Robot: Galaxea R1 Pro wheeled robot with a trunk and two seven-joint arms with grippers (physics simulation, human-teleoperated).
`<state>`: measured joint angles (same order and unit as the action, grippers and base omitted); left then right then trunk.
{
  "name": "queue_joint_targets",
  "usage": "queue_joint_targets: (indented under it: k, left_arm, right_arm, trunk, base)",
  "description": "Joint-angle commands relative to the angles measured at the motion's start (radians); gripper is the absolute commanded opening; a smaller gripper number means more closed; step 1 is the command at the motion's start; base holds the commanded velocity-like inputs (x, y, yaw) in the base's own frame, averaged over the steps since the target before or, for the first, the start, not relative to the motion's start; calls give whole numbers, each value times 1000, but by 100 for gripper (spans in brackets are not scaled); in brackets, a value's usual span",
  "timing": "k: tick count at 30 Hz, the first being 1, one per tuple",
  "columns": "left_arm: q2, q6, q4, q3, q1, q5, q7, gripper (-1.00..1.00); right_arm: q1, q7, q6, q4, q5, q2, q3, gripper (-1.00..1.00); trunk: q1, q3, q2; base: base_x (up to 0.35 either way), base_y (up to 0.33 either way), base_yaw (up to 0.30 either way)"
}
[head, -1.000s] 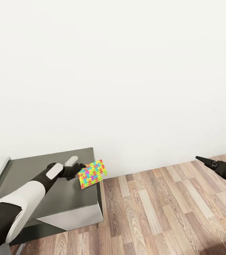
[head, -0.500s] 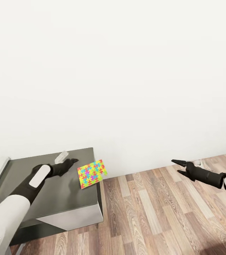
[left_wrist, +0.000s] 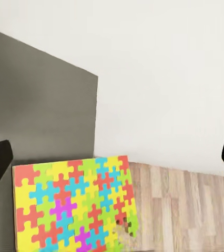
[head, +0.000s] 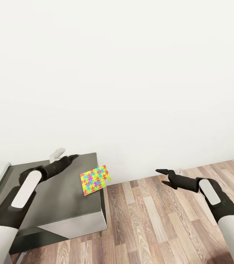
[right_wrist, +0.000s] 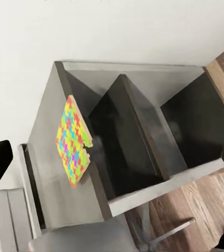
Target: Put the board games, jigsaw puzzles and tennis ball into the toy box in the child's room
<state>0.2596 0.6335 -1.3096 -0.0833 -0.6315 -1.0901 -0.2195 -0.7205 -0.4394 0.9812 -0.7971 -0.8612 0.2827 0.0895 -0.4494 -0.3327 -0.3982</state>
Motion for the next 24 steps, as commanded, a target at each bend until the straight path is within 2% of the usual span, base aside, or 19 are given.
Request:
queue_joint_targets:
  k: [1,2,3,4,5,8,9,10,13,14,17,18,21,24]
  left_arm:
    - [-2,19,-46,0,10,-18,-17,100]
    - [-7,37,-87,0,18,-31,-23,100]
    - [-7,37,-87,0,18,-31,-23,100]
    - [-25,68,-153,-2,30,-71,-32,100]
    - [-25,68,-153,-2,30,-71,-32,100]
    - [-74,101,-216,-11,41,-128,-43,100]
    - [-91,109,-229,-14,43,-141,-46,100]
    - [-91,109,-229,-14,43,-141,-46,100]
    - [-137,124,-257,-19,49,-174,-51,100]
    - [-137,124,-257,-19,49,-174,-51,100]
    - [-172,142,-275,-20,51,-211,-54,100]
    - [-172,142,-275,-20,51,-211,-54,100]
    - [-187,175,-286,-20,47,-255,-57,100]
    - [-191,191,-290,-21,43,-272,-63,100]
  right_arm:
    - [-4,-7,-29,9,13,-14,-5,100]
    - [-6,-6,-61,18,17,-27,-12,100]
    - [-6,-6,-61,18,17,-27,-12,100]
    - [-10,-5,-113,36,27,-50,-21,100]
    - [-10,-5,-113,36,27,-50,-21,100]
    - [-14,-4,-157,53,41,-74,-29,100]
    - [-14,-3,-167,57,45,-80,-31,100]
    - [-14,-3,-167,57,45,-80,-31,100]
    - [-16,-3,-187,53,52,-97,-34,100]
    - [-16,-3,-187,53,52,-97,-34,100]
    - [-19,-4,-194,42,55,-108,-41,100]
    - [-19,-4,-194,42,55,-108,-41,100]
    - [-22,-5,-197,34,56,-116,-53,100]
    - [-23,-6,-198,32,56,-119,-61,100]
  trunk:
    - [-1,-2,-2]
    - [-1,-2,-2]
    - [-1,-2,-2]
    - [-1,-2,-2]
    - [-1,-2,-2]
    - [-1,-2,-2]
    - [-1,-2,-2]
    - [-1,-2,-2]
    - [-1,-2,-2]
    - [-1,-2,-2]
    - [-1,-2,-2]
    - [-1,-2,-2]
    - [-1,-2,-2]
    - [-1,-2,-2]
  base:
    - [0,0,0]
    - [0,0,0]
    - [0,0,0]
    - [0,0,0]
    - [0,0,0]
    - [0,0,0]
    - [0,0,0]
    - [0,0,0]
    - [0,0,0]
    - [0,0,0]
    - [0,0,0]
    - [0,0,0]
    - [0,0,0]
    - [0,0,0]
